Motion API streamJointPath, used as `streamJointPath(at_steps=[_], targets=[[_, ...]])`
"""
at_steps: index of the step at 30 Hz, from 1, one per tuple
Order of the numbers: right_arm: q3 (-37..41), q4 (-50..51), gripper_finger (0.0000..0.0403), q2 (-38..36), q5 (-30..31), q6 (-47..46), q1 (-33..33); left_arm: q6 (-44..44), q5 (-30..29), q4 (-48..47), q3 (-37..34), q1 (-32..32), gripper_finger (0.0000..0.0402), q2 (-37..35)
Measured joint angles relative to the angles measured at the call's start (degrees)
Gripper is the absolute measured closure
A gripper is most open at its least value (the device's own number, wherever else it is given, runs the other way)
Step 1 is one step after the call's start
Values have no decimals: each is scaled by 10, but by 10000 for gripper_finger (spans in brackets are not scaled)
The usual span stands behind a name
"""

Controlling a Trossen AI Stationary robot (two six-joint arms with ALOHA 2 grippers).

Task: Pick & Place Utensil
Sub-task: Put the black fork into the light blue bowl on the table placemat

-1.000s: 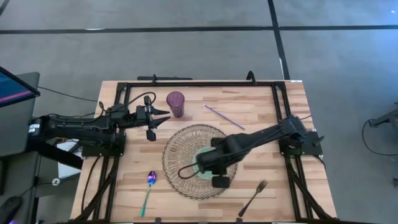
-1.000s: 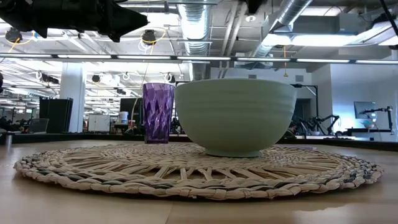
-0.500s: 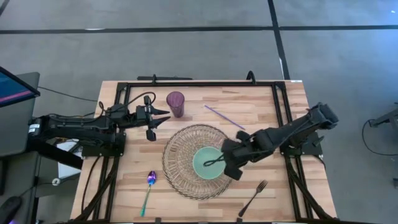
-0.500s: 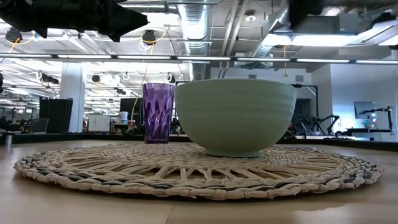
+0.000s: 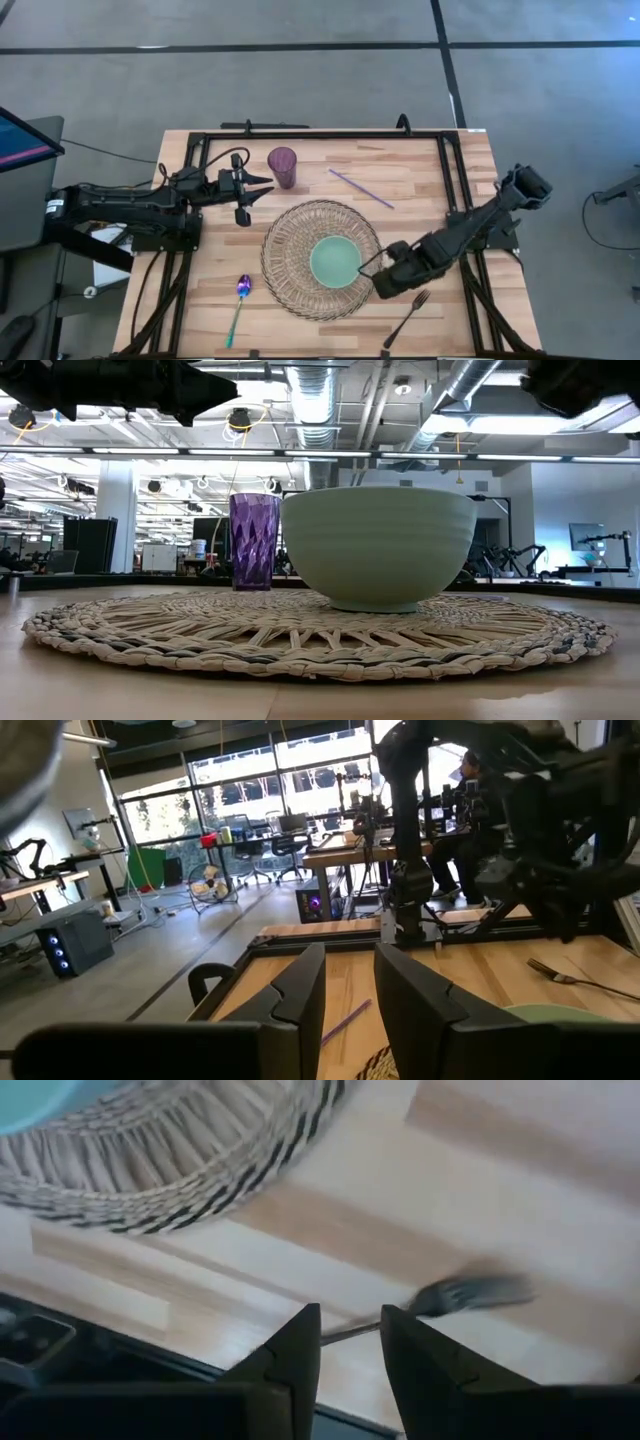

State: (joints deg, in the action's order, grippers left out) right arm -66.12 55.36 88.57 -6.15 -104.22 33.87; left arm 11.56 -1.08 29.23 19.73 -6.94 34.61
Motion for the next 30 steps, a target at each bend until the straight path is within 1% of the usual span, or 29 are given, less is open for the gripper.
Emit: streamJointPath(at_steps=[6,12,15,19,24,30], targets=[[7,-99,301,35,-1,-142,49,1,0,-3,0,0,311,1],[7,-189,301,86,-3,-248,99,2,0,23,0,0,311,3],[7,-215,301,110,-19,-258,115,4,0,39,0,0,311,3],[7,-234,301,142,-18,-264,122,46,0,57,0,0,311,3],[7,-249,301,175,-22,-270,123,62,0,75,0,0,311,3],[7,-258,301,182,-48,-278,122,93,0,90,0,0,311,3]])
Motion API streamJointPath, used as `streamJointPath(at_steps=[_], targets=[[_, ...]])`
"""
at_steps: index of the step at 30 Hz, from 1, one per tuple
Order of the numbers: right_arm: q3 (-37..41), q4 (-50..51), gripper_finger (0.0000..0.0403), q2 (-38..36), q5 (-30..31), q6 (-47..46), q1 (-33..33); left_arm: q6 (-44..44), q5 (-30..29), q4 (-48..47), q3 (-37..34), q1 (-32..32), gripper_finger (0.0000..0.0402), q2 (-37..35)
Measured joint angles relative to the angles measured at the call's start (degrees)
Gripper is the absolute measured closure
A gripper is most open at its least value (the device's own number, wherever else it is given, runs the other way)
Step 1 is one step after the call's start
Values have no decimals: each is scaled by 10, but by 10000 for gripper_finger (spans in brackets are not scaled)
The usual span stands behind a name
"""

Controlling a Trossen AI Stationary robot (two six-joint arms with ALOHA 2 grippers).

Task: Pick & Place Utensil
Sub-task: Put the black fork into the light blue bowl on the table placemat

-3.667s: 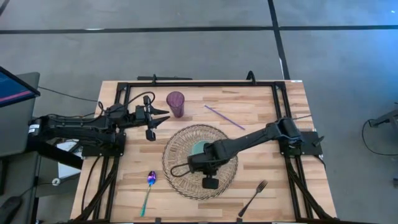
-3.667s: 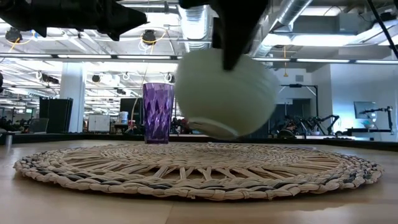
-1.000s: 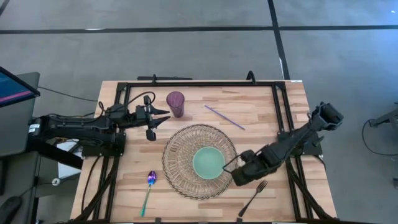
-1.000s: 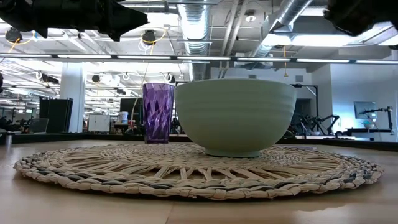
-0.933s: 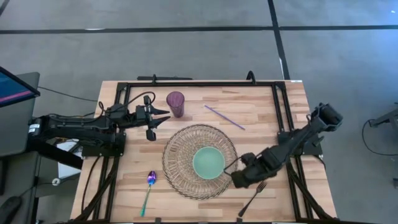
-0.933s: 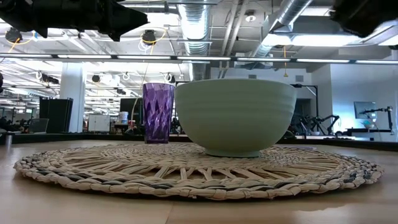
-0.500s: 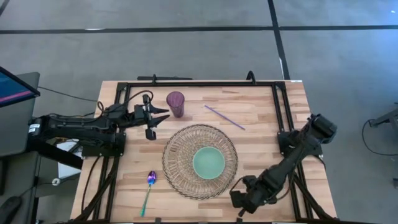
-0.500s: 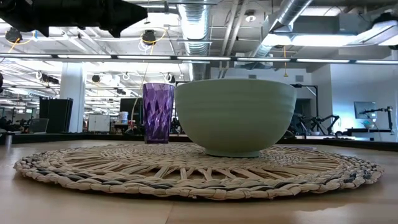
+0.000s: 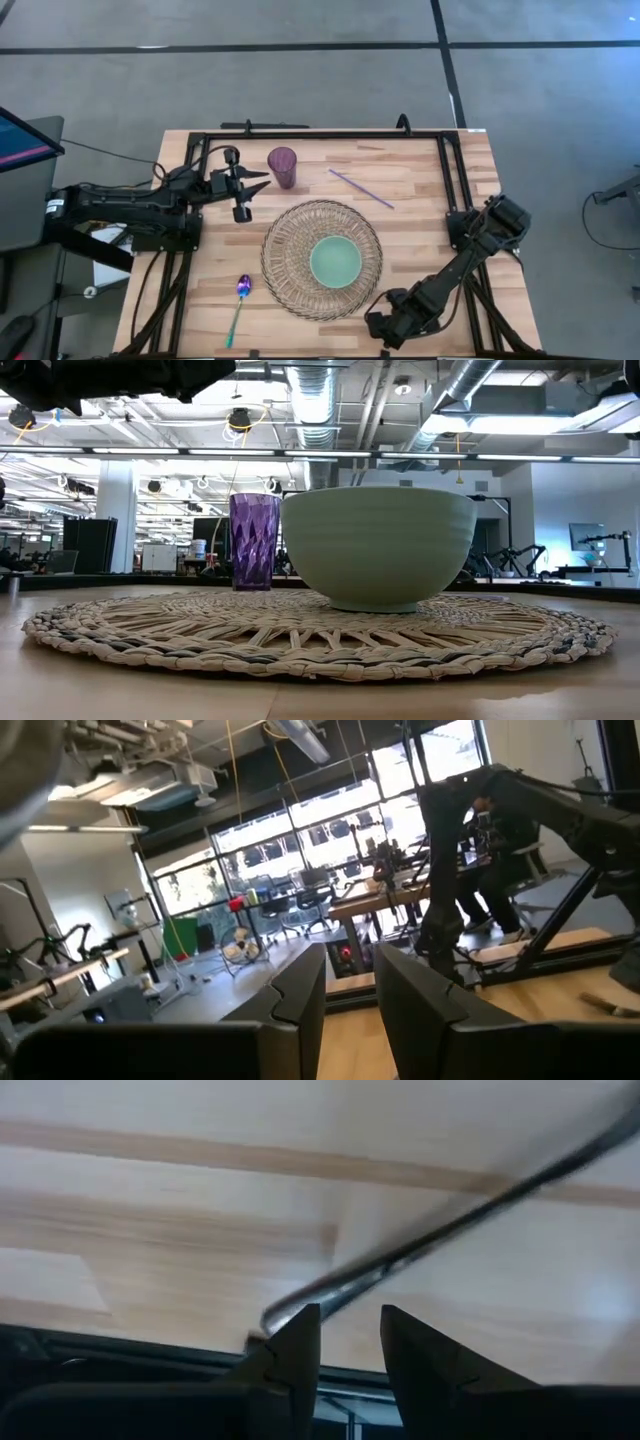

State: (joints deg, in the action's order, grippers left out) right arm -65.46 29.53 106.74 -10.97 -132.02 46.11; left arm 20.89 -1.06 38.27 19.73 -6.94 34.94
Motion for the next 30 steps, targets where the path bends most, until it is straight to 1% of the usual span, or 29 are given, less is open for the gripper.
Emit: streamJointPath(at_steps=[5,10,15,21,30], targets=[[0,21,301,2,-3,-1,-1,3,0,2,0,0,311,2],[0,-10,301,13,-25,-1,0,3,0,1,0,0,311,5],[0,10,301,13,-25,2,5,3,0,5,0,0,311,16],[0,46,301,13,22,4,15,3,0,7,0,0,311,17],[-1,43,301,13,23,4,15,-3,0,8,0,0,311,20]])
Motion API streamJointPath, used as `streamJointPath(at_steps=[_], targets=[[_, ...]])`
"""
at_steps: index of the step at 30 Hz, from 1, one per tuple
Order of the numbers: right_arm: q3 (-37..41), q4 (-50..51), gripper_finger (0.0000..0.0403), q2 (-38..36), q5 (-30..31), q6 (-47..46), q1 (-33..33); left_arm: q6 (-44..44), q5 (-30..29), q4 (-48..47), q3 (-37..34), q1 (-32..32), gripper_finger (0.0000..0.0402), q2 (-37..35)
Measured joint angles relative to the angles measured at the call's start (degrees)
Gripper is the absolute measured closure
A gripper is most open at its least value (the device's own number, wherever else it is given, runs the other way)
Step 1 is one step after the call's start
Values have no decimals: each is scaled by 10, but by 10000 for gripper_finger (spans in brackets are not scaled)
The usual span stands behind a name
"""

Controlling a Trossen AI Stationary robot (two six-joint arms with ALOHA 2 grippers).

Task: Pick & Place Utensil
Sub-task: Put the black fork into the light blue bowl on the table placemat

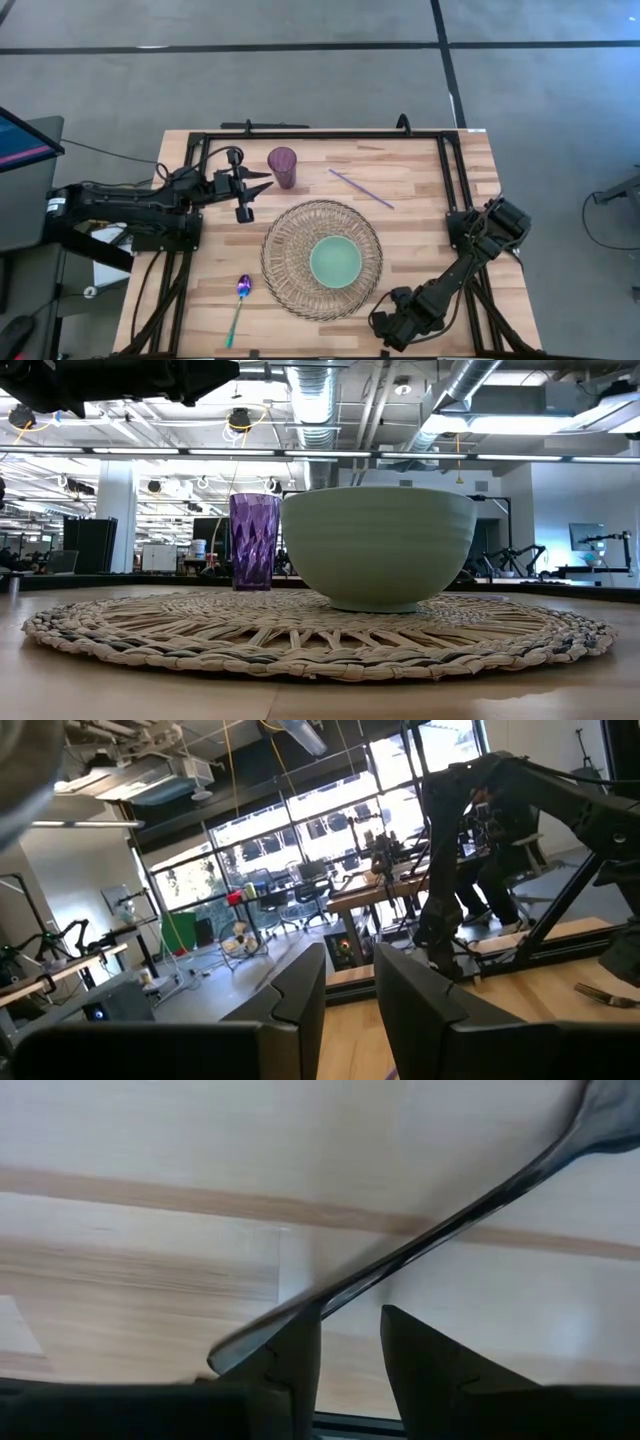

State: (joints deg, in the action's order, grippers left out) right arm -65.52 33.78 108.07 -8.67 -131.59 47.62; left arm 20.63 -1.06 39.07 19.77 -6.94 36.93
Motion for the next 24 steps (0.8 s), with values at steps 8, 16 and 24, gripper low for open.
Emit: streamJointPath(at_steps=[8,16,24], targets=[[-1,-4,301,-3,7,0,4,-1,0,5,0,0,311,0],[-8,-7,301,-5,45,1,8,-1,0,11,0,0,311,0],[-8,-12,301,0,46,-3,6,0,0,13,0,0,311,0]])
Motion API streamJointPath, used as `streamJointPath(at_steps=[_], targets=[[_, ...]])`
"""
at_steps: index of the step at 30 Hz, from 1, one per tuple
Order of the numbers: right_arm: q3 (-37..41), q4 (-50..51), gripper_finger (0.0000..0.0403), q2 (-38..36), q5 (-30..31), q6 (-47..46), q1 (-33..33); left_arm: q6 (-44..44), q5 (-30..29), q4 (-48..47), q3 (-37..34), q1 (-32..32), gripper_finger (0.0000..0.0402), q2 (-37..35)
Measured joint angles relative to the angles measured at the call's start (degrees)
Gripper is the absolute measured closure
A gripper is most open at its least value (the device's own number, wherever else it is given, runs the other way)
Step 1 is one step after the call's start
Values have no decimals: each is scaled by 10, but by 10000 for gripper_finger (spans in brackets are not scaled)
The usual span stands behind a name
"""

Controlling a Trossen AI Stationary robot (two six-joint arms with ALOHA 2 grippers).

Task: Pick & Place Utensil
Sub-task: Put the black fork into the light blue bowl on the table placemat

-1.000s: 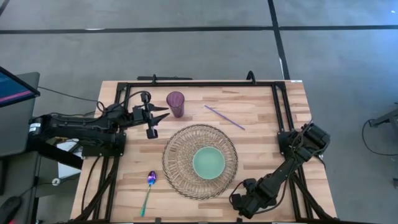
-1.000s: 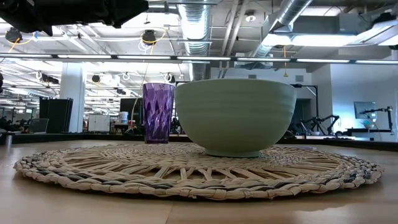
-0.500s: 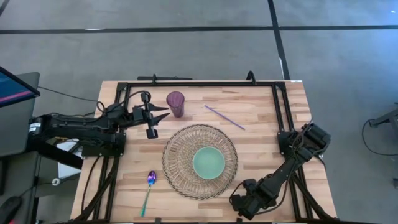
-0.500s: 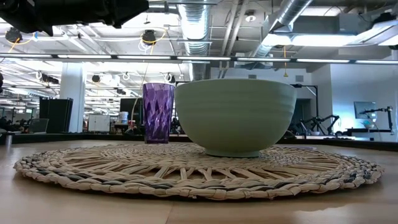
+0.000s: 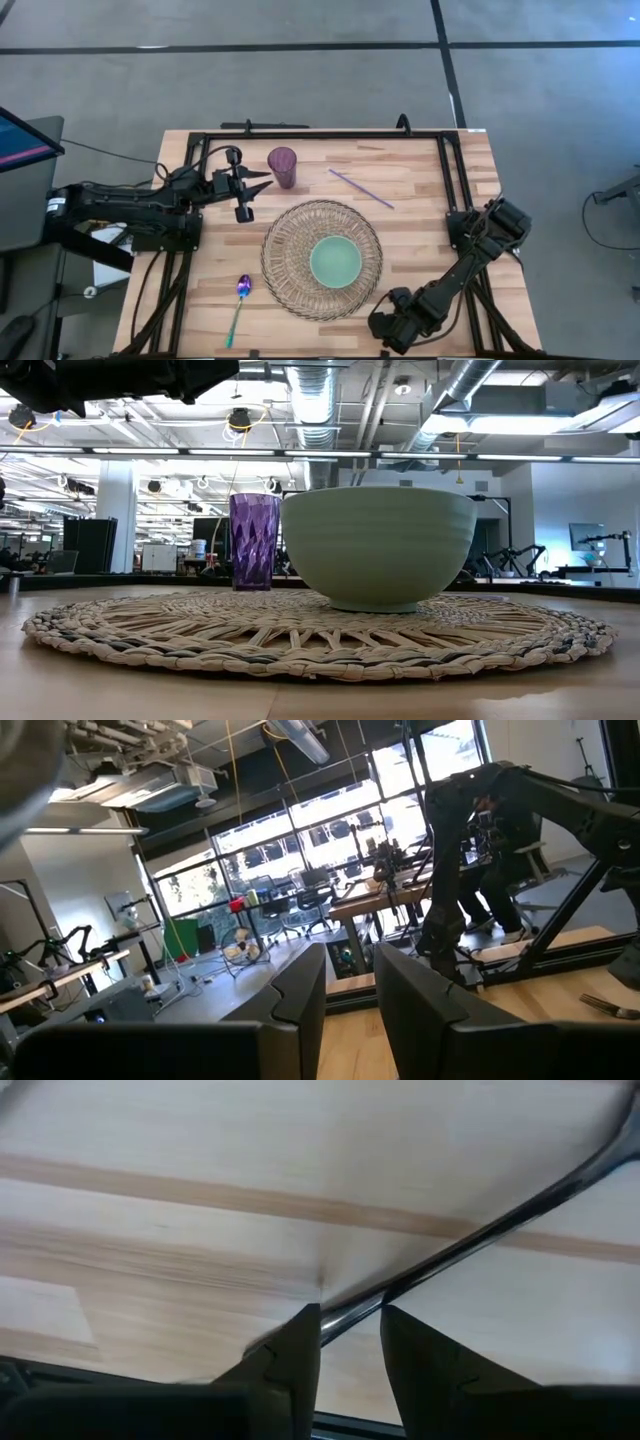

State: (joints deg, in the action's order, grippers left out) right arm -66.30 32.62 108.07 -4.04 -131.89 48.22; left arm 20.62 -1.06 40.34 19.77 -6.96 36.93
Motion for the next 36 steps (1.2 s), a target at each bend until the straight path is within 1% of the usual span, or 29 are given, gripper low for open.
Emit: streamJointPath(at_steps=[14,21,24,27,32,34,36], targets=[[6,-1,301,0,-4,-6,-1,1,0,0,0,0,311,0],[26,-10,304,-2,-6,-6,-7,0,0,-4,0,0,311,7],[27,-9,317,-2,-6,13,-7,0,0,-3,0,0,311,11],[28,-13,344,-2,1,53,-7,0,0,-2,0,0,311,12],[29,-43,394,-1,56,148,-11,0,0,0,0,0,311,12],[29,-43,396,-1,60,153,-16,0,0,0,0,0,311,12],[29,-39,390,-1,58,153,-22,0,0,0,0,0,311,12]])
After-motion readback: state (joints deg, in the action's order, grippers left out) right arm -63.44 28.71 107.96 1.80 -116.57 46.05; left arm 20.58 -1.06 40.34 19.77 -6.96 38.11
